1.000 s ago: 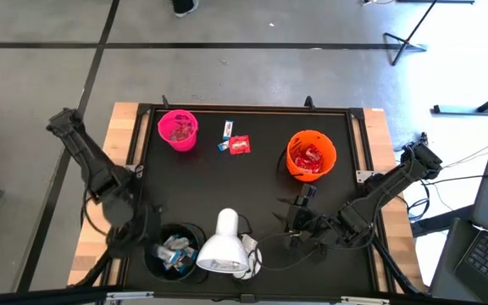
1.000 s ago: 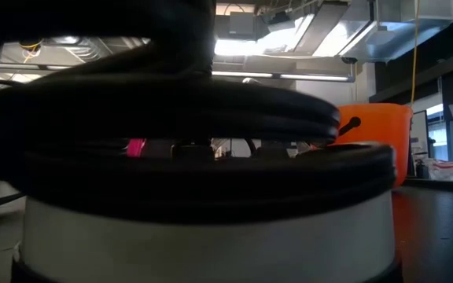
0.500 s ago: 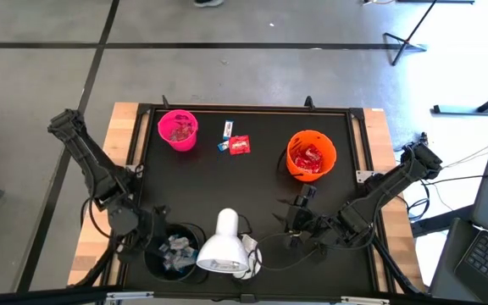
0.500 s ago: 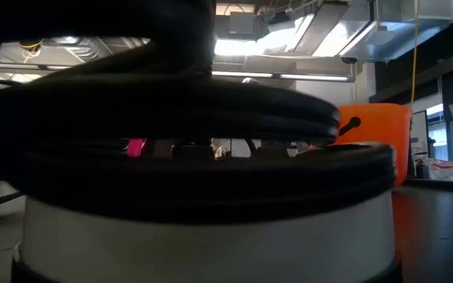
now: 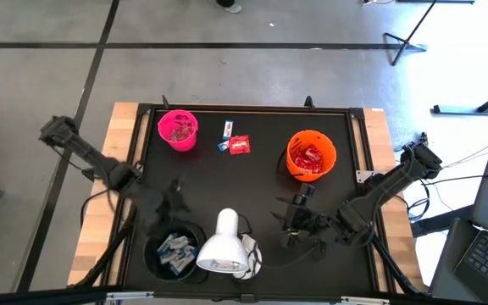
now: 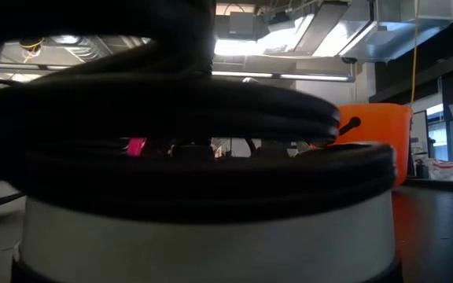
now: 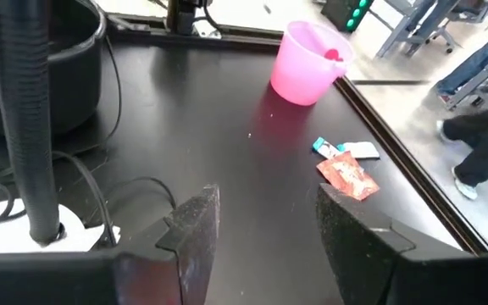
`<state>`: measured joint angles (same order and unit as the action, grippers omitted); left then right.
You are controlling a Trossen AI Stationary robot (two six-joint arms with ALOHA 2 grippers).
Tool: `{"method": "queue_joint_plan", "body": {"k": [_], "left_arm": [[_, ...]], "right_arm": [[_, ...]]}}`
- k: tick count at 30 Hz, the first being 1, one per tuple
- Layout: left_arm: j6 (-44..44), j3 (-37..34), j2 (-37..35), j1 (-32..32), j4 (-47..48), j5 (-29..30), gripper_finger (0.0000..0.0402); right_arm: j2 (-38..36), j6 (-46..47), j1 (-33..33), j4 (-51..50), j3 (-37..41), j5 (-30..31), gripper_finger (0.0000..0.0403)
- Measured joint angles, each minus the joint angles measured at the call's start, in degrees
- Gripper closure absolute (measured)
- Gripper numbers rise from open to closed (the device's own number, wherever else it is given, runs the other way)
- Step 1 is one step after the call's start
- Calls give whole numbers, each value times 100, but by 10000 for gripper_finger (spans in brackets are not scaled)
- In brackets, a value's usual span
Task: Sort candy
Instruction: Put the white chocolate into the black bucket
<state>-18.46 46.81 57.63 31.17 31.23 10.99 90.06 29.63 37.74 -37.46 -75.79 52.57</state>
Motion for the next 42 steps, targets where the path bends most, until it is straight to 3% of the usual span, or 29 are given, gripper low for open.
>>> {"method": "queue_joint_plan", "body": {"k": [6,11,17,24,29,36,42], "left_arm": [[1399,0,0,-1833,91,38,256],[1950,0,207,-3457,-440,-503,254],[2393,0,1046,-4571,-1498,-1335,251],[2352,0,2477,-5234,-1914,-1885,211],[2190,0,3130,-5348,-2123,-1327,174],[1921,0,3409,-5372,-2319,-190,155],[1900,337,3790,-5515,-2240,-126,155]], "right_arm": [[0,-153,0,116,0,42,210],[0,-151,0,118,0,46,210],[0,-107,7,145,0,85,210],[0,26,11,142,0,81,210],[0,31,11,142,0,35,210],[0,31,11,141,0,41,210],[2,31,11,145,0,90,210]]}}
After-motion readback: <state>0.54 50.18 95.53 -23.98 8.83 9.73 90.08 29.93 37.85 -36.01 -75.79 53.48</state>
